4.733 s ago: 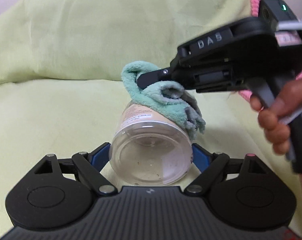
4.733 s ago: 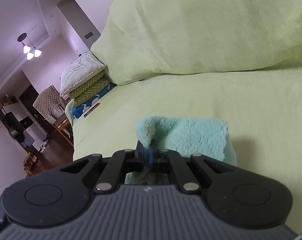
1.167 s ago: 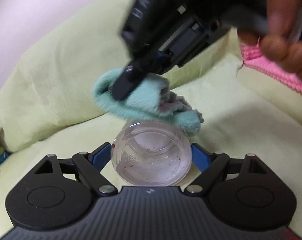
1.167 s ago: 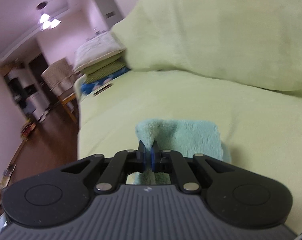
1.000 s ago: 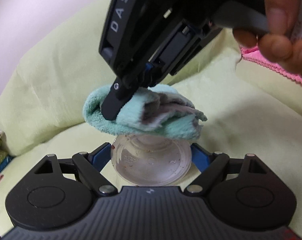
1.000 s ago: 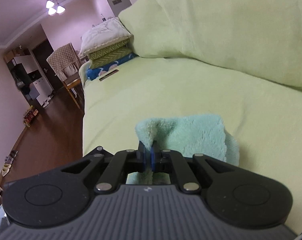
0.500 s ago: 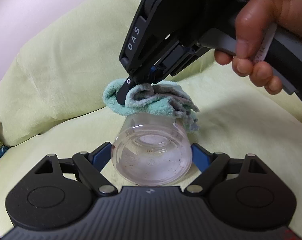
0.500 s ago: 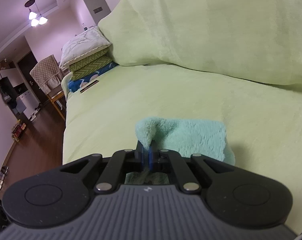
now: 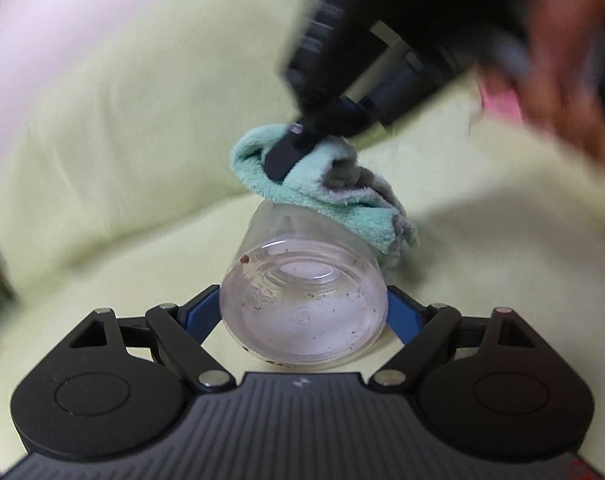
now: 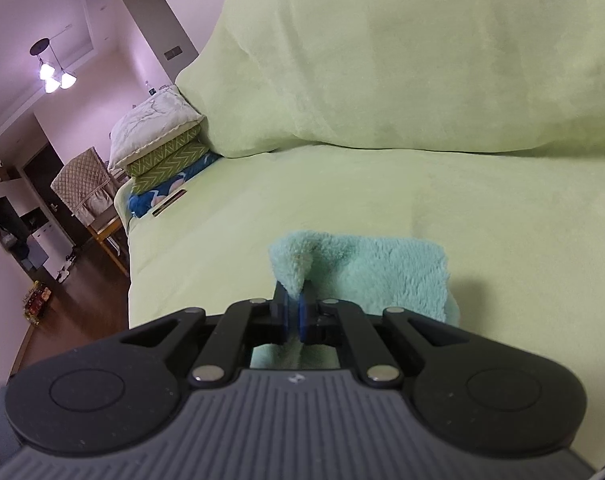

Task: Clean container
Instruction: 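Hold the jar with the left gripper while the right gripper wipes its side with the cloth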

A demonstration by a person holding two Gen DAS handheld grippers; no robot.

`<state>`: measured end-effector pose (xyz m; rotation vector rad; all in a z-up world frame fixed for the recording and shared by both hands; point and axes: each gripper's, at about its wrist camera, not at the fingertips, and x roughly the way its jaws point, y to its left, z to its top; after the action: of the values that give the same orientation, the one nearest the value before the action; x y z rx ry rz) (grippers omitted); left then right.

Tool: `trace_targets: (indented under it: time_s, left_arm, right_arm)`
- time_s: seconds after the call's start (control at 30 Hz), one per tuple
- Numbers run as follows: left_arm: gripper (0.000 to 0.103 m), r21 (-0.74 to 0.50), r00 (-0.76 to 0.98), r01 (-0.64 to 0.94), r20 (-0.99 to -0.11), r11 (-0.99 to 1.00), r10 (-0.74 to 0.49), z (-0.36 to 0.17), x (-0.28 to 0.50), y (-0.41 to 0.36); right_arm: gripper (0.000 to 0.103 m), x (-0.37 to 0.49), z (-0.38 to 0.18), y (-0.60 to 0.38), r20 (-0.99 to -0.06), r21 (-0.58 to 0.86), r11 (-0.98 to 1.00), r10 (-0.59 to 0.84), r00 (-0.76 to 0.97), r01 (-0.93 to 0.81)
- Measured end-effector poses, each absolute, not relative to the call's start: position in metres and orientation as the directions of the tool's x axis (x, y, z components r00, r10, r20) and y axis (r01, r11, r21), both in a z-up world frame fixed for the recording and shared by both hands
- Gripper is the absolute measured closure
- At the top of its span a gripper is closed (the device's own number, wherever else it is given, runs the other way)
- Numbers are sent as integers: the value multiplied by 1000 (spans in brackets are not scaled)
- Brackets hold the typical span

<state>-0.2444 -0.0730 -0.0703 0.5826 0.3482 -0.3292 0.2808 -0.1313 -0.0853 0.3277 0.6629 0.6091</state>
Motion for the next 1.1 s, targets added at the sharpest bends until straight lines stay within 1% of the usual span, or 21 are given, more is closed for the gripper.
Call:
trace_targets:
  time_s: [0.03, 0.1, 0.2, 0.37, 0.4, 0.43, 0.6, 0.63, 0.73, 0.87, 0.93, 1.03, 1.1]
  left_arm:
    - [16, 529, 902, 385, -391, 756, -185, -75, -248, -78]
    - [16, 571, 909, 378, -377, 729, -177, -79, -251, -81]
    - [16, 558, 907, 379, -382, 738, -176, -77, -248, -80]
    - [16, 576, 911, 371, -378, 729, -165, -81, -254, -81]
    - [16, 578, 912, 371, -377, 727, -165, -81, -255, -82]
    - [16, 580, 912, 370, -375, 725, -165, -81, -255, -82]
    - [15, 566, 910, 369, -379, 737, -165, -81, -252, -81]
    - [15, 551, 908, 371, -384, 748, -167, -79, -251, -80]
    - [14, 450, 890, 381, -416, 807, -188, -71, -243, -70]
    - [13, 233, 826, 434, -489, 870, -281, -60, -228, -51]
    - [13, 156, 809, 448, -491, 881, -324, -55, -227, -44]
    - [13, 42, 798, 461, -457, 886, -394, -44, -228, -32]
    - [13, -2, 794, 457, -449, 889, -409, -40, -227, -26]
  right_arm:
    - [98, 276, -84, -133, -464, 475, 769, 631, 621, -427]
    - [98, 266, -81, -136, -438, 499, 742, 661, 609, -448]
    - [98, 251, -77, -131, -401, 535, 683, 724, 561, -498]
    - [98, 248, -86, -108, -464, 504, 680, 733, 498, -533]
    - [99, 253, -88, -106, -462, 512, 675, 738, 492, -531]
    - [100, 257, -89, -105, -462, 518, 674, 738, 491, -527]
    - [101, 285, -88, -100, -484, 453, 725, 689, 540, -519]
    - [101, 292, -89, -103, -479, 454, 734, 679, 556, -506]
    - [101, 309, -94, -114, -465, 475, 752, 656, 595, -457]
    - [101, 308, -98, -121, -450, 488, 747, 658, 604, -451]
    - [101, 303, -99, -123, -441, 494, 743, 661, 606, -451]
    - [101, 298, -101, -124, -432, 504, 740, 662, 612, -445]
    - [101, 297, -100, -125, -433, 505, 742, 659, 614, -441]
